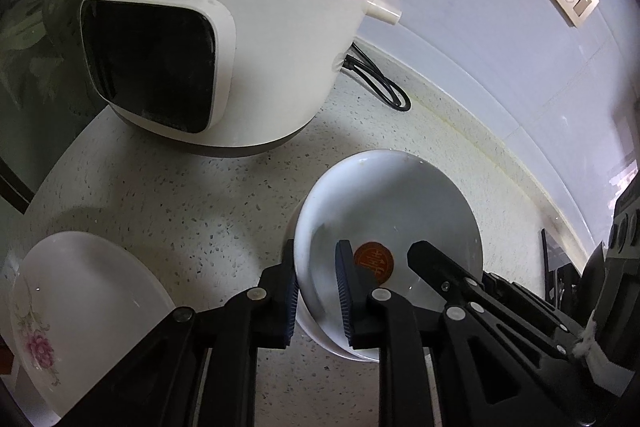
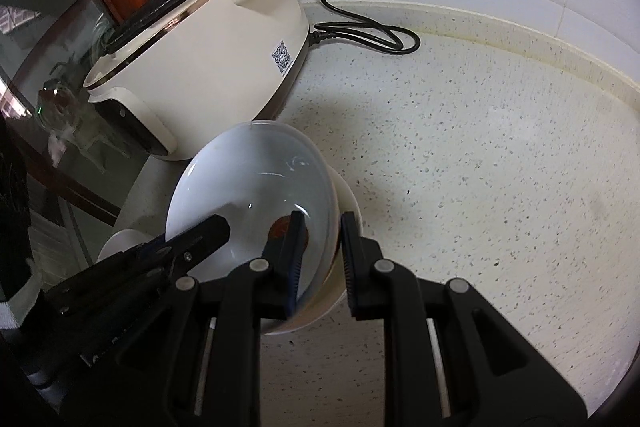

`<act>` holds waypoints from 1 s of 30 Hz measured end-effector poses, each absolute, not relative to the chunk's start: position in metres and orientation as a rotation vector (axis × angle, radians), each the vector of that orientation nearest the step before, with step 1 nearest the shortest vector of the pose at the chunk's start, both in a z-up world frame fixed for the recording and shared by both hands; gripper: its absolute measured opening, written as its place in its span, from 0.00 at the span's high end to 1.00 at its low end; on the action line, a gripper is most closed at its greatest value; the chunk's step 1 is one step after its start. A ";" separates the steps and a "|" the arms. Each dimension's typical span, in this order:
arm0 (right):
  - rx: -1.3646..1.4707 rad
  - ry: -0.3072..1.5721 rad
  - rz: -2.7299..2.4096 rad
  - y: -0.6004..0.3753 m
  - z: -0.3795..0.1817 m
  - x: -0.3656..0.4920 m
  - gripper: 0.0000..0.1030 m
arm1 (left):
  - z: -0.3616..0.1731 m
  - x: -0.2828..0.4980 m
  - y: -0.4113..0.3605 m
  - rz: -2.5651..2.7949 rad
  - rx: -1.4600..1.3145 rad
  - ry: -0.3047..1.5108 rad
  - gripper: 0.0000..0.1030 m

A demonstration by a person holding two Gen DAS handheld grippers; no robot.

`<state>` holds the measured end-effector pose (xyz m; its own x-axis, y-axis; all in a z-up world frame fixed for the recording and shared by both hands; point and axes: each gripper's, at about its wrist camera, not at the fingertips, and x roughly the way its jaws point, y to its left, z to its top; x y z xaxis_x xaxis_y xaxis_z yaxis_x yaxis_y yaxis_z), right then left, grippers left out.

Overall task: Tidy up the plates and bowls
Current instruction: 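Lower the red-patterned bowl into the white bowl and open both tools, then grasp the whole plate and bowl stack with both tools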

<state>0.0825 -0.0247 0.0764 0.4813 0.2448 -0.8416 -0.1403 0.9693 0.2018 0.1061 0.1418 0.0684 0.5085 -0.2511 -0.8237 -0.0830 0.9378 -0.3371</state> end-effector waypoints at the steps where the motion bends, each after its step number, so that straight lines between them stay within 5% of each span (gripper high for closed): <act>1: 0.086 1.035 0.232 -0.022 0.078 0.082 0.79 | 0.068 0.107 0.141 -0.103 -0.350 1.037 0.81; 6: -0.066 0.961 0.175 -0.014 0.088 0.078 0.66 | 0.074 0.104 0.136 -0.095 -0.291 0.999 0.78; 13: 0.055 1.014 0.173 -0.033 0.080 0.086 0.61 | 0.077 0.104 0.134 -0.109 -0.275 0.988 0.68; 20: 0.239 1.040 0.172 -0.055 0.073 0.089 0.43 | 0.079 0.104 0.139 -0.127 -0.332 1.007 0.60; 24: 0.292 1.029 0.172 -0.061 0.074 0.091 0.42 | 0.093 0.095 0.137 -0.077 -0.275 0.947 0.36; 30: 0.338 1.027 0.202 -0.060 0.073 0.090 0.40 | 0.093 0.096 0.146 -0.038 -0.282 0.944 0.32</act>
<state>0.0903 -0.0604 0.0726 0.5057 0.3205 -0.8010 -0.0070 0.9299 0.3677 0.0961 0.1459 0.0934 0.5888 -0.1543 -0.7934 -0.0909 0.9628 -0.2547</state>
